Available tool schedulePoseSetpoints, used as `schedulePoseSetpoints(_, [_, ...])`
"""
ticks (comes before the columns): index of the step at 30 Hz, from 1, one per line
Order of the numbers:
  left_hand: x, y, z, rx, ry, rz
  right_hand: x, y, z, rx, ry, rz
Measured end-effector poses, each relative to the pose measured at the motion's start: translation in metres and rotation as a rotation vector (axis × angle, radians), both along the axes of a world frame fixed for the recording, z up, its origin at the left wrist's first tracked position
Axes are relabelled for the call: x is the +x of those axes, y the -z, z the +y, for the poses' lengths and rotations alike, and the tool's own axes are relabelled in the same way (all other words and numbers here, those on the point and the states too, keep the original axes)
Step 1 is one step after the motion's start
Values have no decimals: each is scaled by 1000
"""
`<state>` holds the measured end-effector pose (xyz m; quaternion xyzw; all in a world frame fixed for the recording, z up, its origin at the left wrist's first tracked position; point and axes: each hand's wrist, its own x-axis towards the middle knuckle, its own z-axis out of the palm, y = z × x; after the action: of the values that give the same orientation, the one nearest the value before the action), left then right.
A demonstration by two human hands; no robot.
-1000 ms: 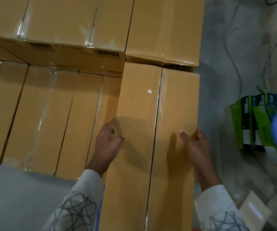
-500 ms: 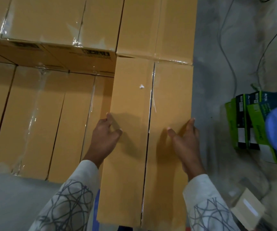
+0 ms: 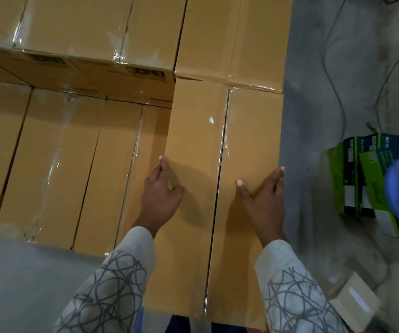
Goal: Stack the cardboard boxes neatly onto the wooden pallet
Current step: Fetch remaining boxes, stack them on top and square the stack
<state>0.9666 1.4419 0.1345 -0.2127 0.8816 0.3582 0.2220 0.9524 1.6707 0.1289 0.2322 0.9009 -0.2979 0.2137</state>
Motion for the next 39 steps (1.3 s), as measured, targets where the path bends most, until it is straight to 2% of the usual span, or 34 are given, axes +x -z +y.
schedulePoseSetpoints(5, [-5,5,-2,-71,29,-8,-1,-1,-6,-1,10,-3])
schedulePoseSetpoints(10, [0,3,2,21,-17,1,1,-9,1,-64,-9,0])
schedulePoseSetpoints(15, [20,-9,6,225,-365,-12,15,-18,15,-161,-1,54])
schedulePoseSetpoints(18, [31,-9,8,273,-454,-52,22,-18,15,-190,7,36])
schedulePoseSetpoints(29, [30,-8,1,303,-511,-16,21,-16,12,-206,44,-3])
schedulePoseSetpoints(39, [28,-6,-6,302,-476,-47,22,-12,-1,-177,79,9])
